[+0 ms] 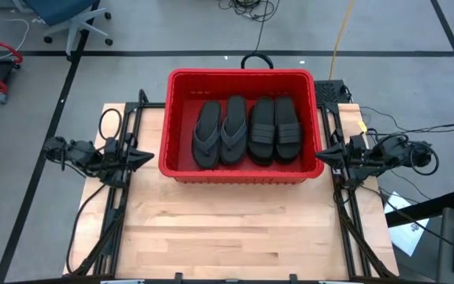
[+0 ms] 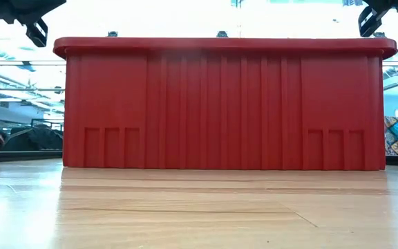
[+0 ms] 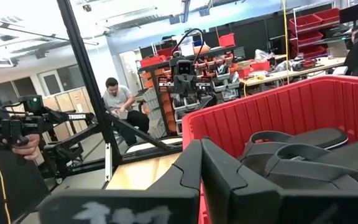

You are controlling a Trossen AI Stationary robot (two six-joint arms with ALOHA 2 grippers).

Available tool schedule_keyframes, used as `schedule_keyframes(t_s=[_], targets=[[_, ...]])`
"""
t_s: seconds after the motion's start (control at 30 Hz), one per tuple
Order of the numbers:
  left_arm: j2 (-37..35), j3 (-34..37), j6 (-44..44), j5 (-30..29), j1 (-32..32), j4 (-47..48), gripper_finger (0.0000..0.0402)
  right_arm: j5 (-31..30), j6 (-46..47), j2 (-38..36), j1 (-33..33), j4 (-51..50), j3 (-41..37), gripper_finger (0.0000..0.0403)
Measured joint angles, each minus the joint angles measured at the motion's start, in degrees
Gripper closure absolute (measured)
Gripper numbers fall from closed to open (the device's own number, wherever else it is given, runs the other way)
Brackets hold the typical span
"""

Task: Pick and place slides into bin
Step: Return to Home Position

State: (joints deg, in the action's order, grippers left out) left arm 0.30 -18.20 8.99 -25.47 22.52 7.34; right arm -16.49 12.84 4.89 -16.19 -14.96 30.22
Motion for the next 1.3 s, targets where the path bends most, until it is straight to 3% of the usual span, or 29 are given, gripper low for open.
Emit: schedule_keyframes(t_s=[0.63,0.97,1.3], targets=[[0.00,0.00,0.15,-0.02,0.00,0.12,0.0394,0.04,-0.10,0.00,0.00,-0.12,0.00,0.0403],[0.00,-0.02,-12.90,3.59,0.00,2.29,0.0383,0.17,-0.19,0.02,0.00,-0.30,0.00,0.0403],[0.00,-0.02,-10.18,4.16,0.00,4.88,0.0382,0.24,-0.04,0.22,0.02,-0.31,0.00,0.0403]])
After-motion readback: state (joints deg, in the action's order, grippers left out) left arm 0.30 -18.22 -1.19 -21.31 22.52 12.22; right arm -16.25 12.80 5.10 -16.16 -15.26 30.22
